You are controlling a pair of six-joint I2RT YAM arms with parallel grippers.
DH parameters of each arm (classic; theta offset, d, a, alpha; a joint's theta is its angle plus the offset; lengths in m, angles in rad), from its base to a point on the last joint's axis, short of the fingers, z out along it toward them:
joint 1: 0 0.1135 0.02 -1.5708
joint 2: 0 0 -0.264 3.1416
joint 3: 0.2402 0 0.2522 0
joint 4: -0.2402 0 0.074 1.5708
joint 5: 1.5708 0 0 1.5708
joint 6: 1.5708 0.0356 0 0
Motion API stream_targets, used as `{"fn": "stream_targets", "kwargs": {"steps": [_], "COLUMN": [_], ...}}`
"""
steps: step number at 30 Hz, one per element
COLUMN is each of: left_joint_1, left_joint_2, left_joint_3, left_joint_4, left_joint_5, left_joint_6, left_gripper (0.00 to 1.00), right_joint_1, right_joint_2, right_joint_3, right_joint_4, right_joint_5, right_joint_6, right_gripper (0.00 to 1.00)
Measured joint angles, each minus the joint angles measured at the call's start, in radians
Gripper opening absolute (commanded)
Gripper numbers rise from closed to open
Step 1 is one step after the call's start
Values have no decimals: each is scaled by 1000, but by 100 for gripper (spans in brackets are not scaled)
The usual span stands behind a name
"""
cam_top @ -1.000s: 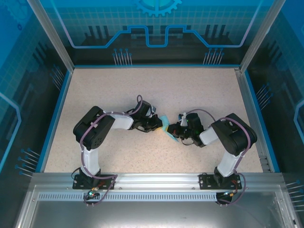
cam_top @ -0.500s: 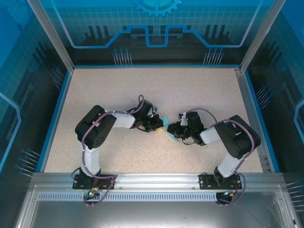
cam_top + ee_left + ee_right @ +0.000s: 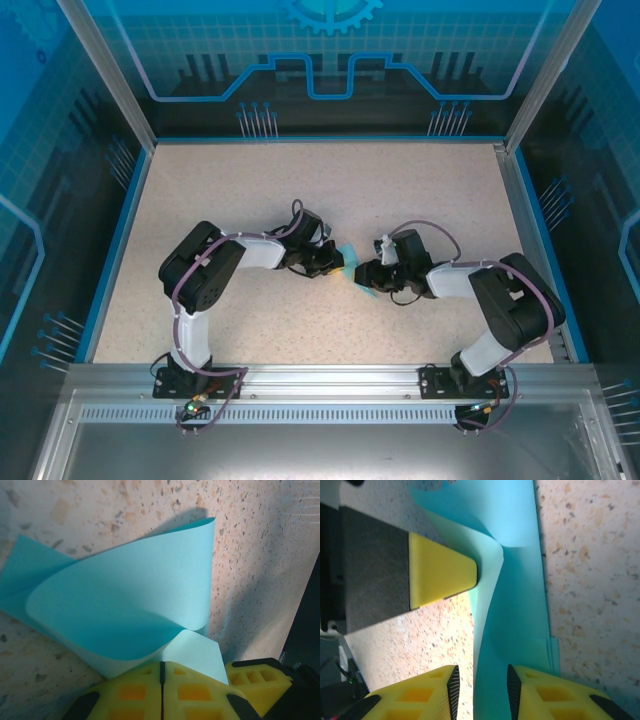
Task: Fold a paper plane with a square sheet of paper (pick it up from the middle)
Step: Fold the wing for the fifth time at the center of the table.
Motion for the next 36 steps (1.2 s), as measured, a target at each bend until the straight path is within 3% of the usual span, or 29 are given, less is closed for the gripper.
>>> {"fn": "stream_targets", "kwargs": {"steps": [11,19,28,36], "left_joint_1": [0,0,0,0], "left_joint_2": [5,7,7,-26], "left_joint_3": [22,34,72,87], "left_joint_4": [-34,-54,-118,-133], "left_joint_5": [0,0,-1,-1], "left_joint_6": [4,19,38,53], "left_gripper": [7,6,9,16], "right_joint_1": [24,43,42,3], "right_joint_2": [-14,-14,-14,-2], "right_joint_3": [4,32,9,-47], "right_joint_4": [-55,-76,-47,56], "right_joint_5": [14,62,79,34], "right_joint_6": [-231,-301,-294,-185], "right_gripper": [32,24,7,2]}}
